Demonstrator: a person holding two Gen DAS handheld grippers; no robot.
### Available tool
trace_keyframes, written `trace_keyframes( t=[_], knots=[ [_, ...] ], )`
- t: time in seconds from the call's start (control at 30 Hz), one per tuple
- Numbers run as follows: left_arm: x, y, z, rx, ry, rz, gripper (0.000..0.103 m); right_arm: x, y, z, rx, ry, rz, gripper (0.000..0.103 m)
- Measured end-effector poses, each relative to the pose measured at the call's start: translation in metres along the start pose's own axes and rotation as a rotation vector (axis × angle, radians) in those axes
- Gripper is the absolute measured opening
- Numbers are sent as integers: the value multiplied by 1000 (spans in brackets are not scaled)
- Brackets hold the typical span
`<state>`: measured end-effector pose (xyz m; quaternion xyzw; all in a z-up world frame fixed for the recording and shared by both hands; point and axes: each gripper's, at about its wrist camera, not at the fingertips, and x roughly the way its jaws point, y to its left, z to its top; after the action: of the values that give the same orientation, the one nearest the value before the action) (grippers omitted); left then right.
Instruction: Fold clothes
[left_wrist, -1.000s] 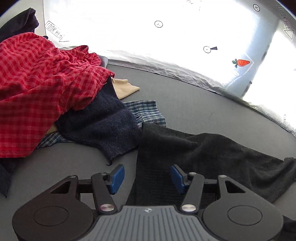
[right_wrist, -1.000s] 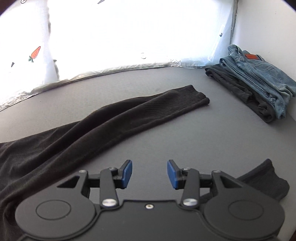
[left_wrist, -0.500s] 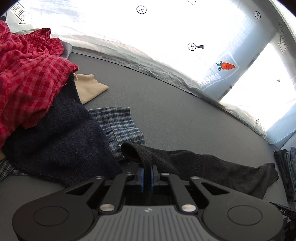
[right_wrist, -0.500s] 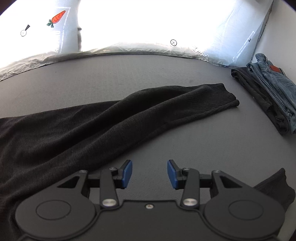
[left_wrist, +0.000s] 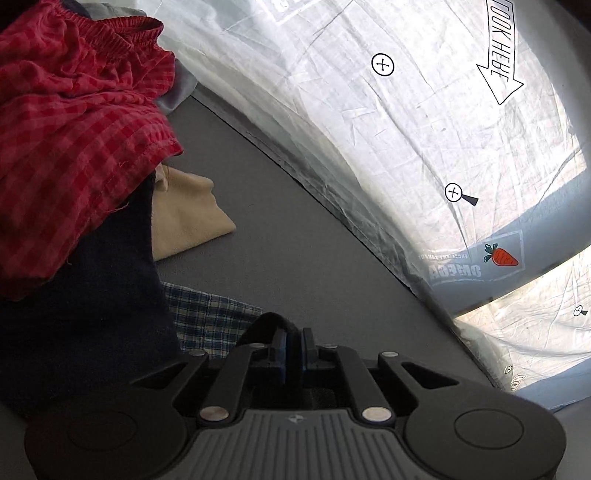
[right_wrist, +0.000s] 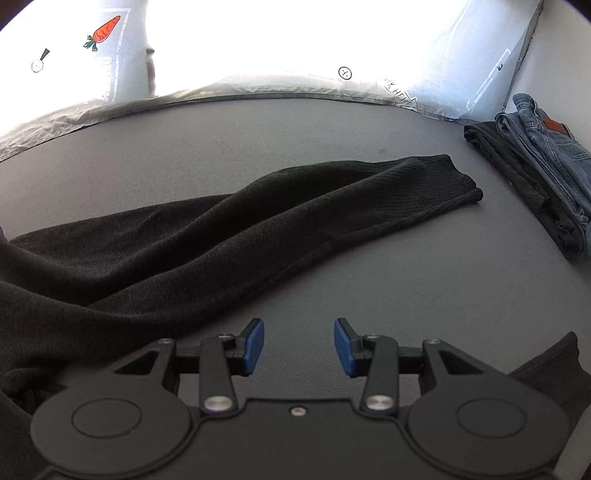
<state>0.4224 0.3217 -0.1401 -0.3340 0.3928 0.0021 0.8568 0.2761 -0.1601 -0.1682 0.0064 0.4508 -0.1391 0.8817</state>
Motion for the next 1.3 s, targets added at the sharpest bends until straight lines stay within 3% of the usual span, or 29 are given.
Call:
trace_keyframes(
  t=[0.13,0.2,0.33,0.43,0.53,0.8,1.2,1.3],
  knots=[
    [-18,-3,-11,71,-20,37,40,0,-1,4,27,-11,33,43],
    [-39,3,-20,88,-30,57,44,2,-2,5,38,-9,48,43],
    [-84,18,-51,123,-48,172,65,4,-9,0,60,-3,49,44],
    [-109,34,-79,127,-7,255,67,4,-23,-4,108,-2,49,44],
    [-126,52,-109,56,50,325,67,-4,-39,-10,143,-18,39,45],
    [-145,59,-165,-98,63,257,67,-27,-110,-46,278,-39,-25,46],
    [-132,31,-193,-64,-72,331,65,-39,-248,-104,532,3,-154,47],
    [-128,23,-199,-61,-100,357,54,-35,-278,-116,625,17,-168,47]
  ],
)
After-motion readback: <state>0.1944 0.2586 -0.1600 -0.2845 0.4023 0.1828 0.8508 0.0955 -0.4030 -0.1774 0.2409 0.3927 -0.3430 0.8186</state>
